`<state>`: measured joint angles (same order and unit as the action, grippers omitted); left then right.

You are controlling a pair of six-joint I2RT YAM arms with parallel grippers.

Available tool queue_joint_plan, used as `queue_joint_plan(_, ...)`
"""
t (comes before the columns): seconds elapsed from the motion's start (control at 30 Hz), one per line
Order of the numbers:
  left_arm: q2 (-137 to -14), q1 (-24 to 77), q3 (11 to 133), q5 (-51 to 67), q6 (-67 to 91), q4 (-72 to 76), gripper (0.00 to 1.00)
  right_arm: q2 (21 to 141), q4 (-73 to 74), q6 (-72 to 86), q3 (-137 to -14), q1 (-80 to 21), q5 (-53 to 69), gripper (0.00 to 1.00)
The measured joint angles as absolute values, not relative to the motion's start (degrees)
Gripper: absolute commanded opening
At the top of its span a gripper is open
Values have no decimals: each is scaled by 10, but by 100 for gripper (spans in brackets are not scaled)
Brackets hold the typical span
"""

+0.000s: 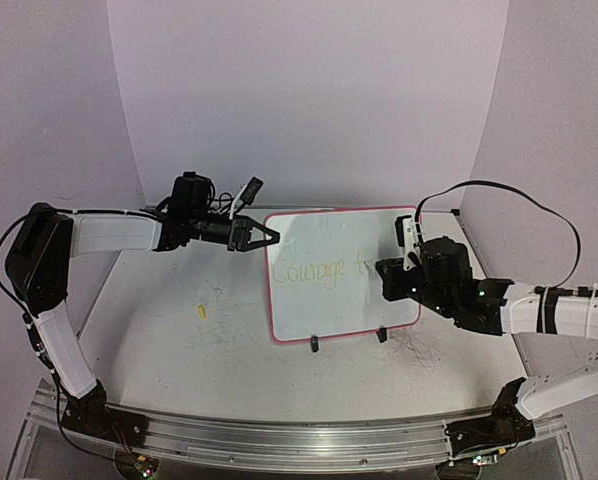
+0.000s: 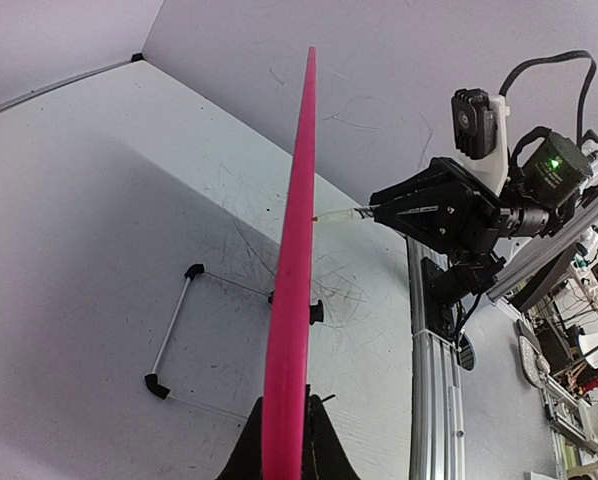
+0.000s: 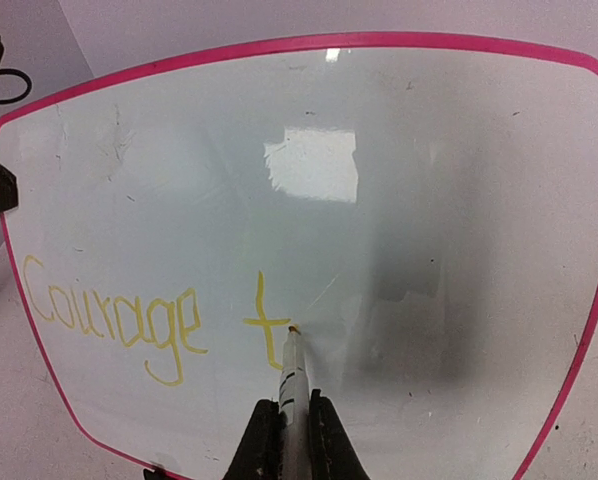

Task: Write a sentence on the whiteboard
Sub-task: Write a sentence at the center of the board.

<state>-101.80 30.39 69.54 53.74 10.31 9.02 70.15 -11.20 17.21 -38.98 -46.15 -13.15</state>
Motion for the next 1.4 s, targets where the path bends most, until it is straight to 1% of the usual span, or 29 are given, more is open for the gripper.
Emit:
queue_joint_plan(0.67,-1017,305,695,538,103,90,0,680,-91,186,-359,-462,-137,0)
queue_joint_plan(1.0,-1017,305,695,537,103,90,0,678,-95,184,-364,-462,-167,0)
queue_joint_plan(1.4,-1014,306,692,532,103,90,0,693,-113,181,-381,-462,-162,0)
